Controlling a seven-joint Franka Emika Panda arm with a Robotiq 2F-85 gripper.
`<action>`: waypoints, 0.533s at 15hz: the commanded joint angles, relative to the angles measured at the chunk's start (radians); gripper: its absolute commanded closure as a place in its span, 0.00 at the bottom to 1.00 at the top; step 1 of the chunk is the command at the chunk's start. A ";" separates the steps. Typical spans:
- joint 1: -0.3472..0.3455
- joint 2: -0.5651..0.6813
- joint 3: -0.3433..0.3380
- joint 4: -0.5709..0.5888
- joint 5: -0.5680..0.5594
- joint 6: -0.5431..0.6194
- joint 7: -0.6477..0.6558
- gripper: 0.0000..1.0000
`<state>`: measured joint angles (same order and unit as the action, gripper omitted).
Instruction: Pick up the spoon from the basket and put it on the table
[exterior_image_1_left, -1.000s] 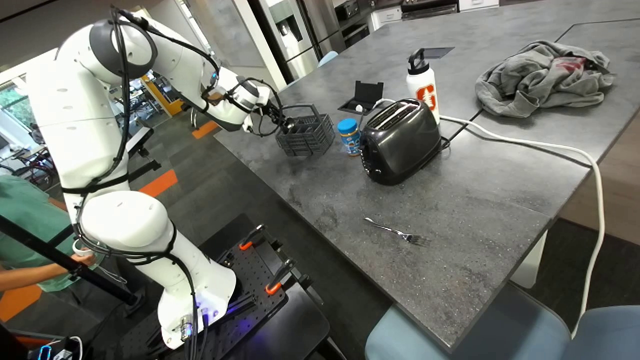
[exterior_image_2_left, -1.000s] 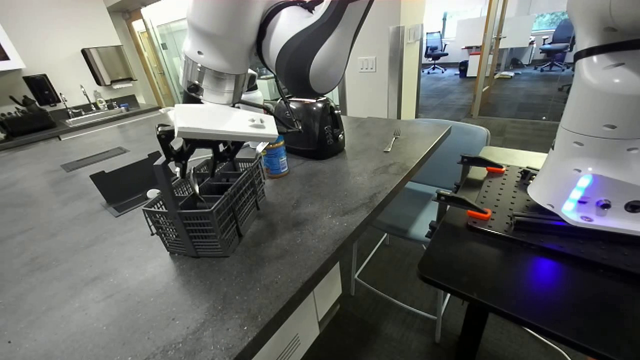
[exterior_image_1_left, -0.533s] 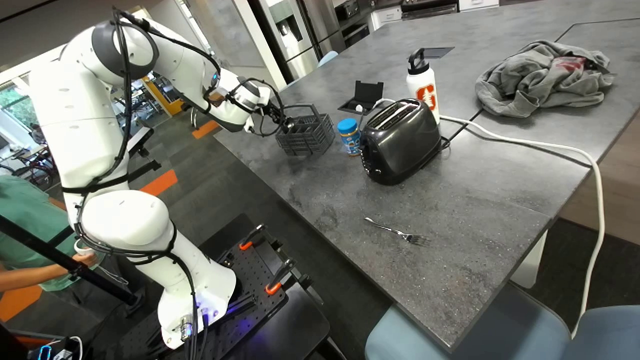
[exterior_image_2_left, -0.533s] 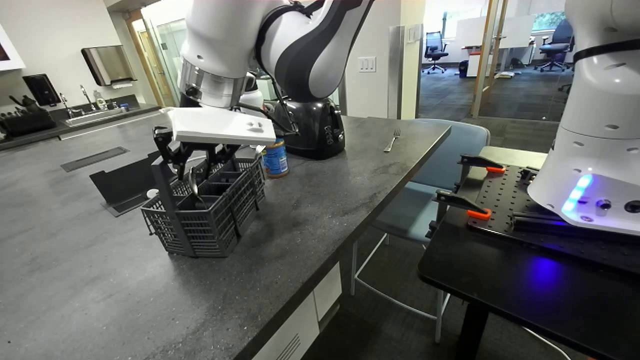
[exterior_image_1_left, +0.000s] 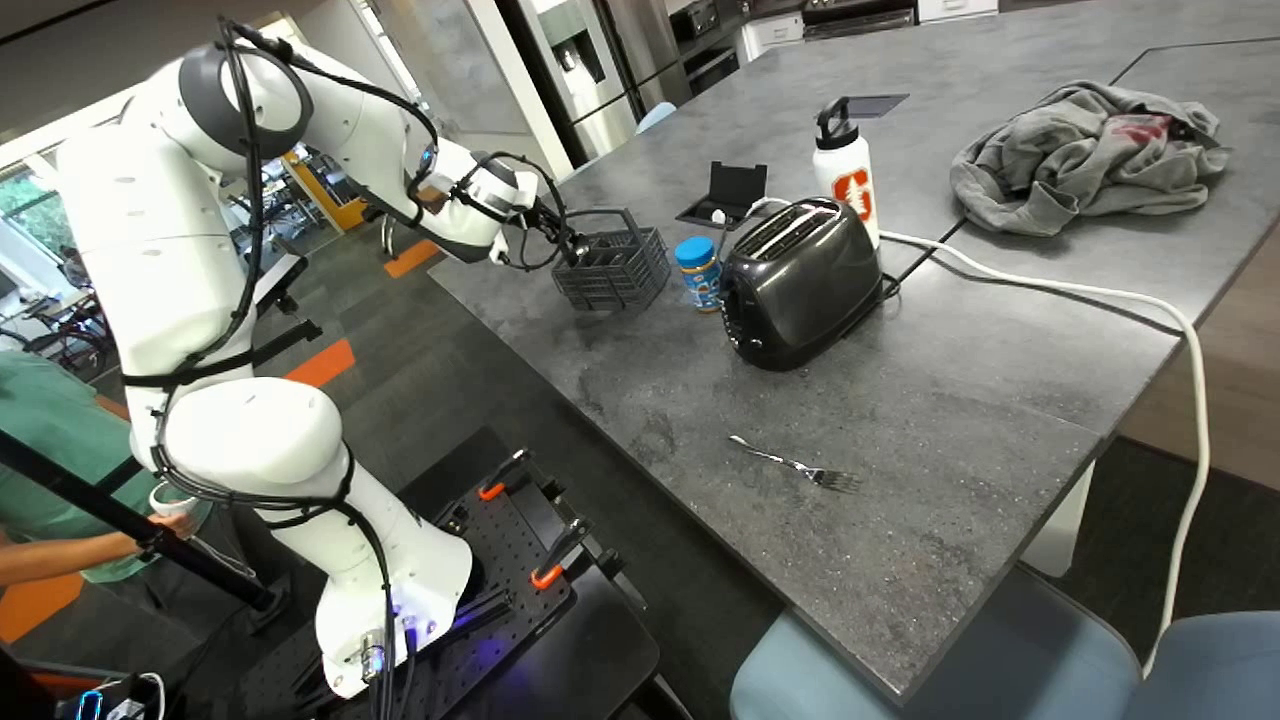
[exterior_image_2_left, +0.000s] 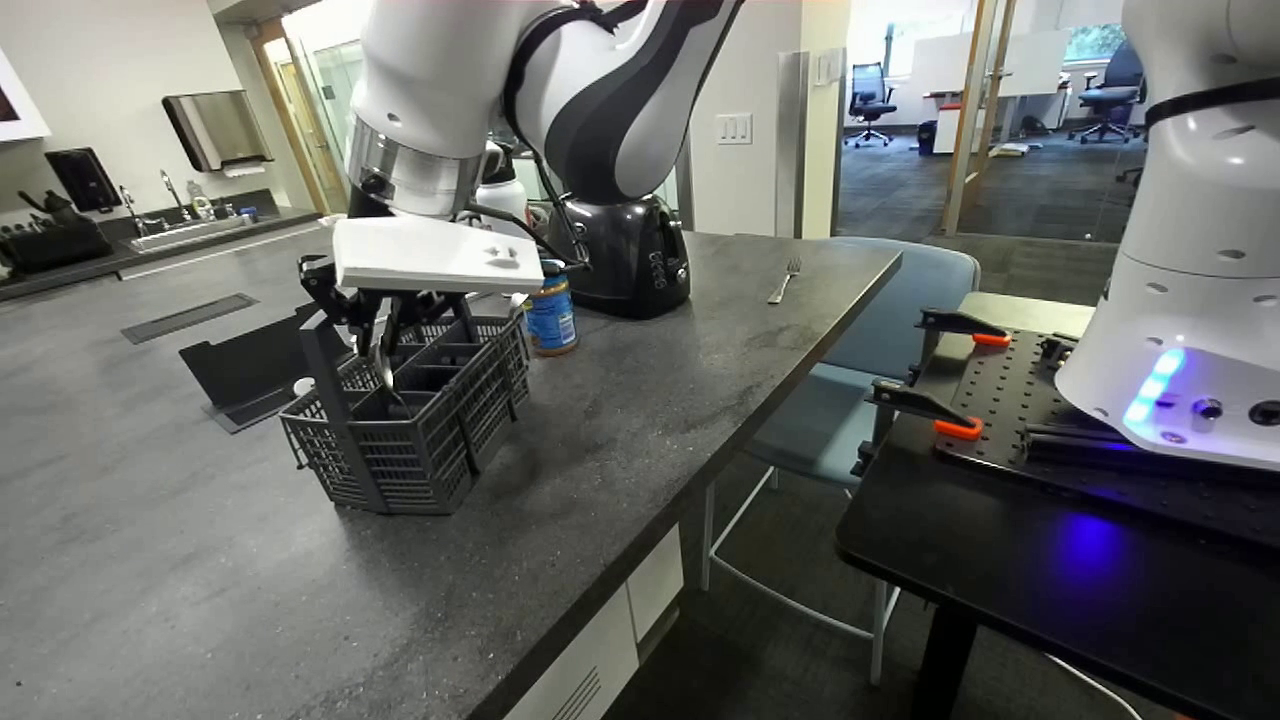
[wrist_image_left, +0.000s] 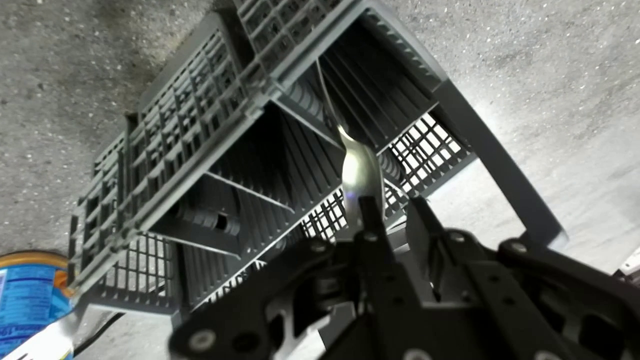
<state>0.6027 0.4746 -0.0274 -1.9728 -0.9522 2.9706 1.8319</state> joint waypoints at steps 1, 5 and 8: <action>0.039 0.026 -0.052 0.021 -0.052 0.012 0.074 0.74; 0.059 0.045 -0.078 0.020 -0.065 0.014 0.099 0.75; 0.072 0.065 -0.093 0.027 -0.069 0.017 0.113 0.82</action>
<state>0.6462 0.5156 -0.0843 -1.9685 -0.9855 2.9711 1.8891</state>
